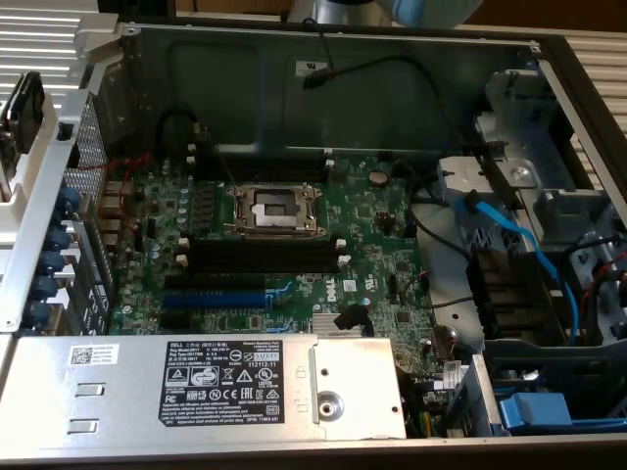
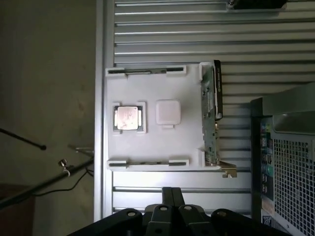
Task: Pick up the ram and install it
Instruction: 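Reach for the ram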
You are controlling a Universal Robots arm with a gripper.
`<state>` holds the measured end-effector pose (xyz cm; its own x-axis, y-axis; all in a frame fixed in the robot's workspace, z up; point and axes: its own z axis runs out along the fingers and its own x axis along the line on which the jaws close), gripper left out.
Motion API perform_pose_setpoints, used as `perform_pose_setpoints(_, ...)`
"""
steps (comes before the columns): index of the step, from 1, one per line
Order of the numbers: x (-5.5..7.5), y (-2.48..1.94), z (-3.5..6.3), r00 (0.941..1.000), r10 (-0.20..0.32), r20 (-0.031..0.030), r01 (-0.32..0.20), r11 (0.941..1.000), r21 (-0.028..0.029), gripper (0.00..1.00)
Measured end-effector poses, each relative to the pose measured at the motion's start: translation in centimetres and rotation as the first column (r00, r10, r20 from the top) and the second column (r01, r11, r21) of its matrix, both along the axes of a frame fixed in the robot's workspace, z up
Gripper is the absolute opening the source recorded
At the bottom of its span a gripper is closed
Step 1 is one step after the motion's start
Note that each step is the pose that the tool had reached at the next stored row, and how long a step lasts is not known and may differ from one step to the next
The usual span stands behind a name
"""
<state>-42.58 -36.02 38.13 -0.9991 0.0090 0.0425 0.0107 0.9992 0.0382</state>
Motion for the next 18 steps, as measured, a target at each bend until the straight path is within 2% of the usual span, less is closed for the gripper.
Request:
perform_pose_setpoints(6,-1.1,0.91,-0.18,0.9998,0.020,0.0005,-0.020,0.9998,0.0001,0.10)
perform_pose_setpoints(13,-2.6,1.30,-0.75,0.9993,0.037,0.0006,-0.037,0.9993,0.0002,0.10)
perform_pose_setpoints(18,-3.3,2.07,-1.05,0.9988,0.050,0.0003,-0.050,0.9988,0.0000,0.10)
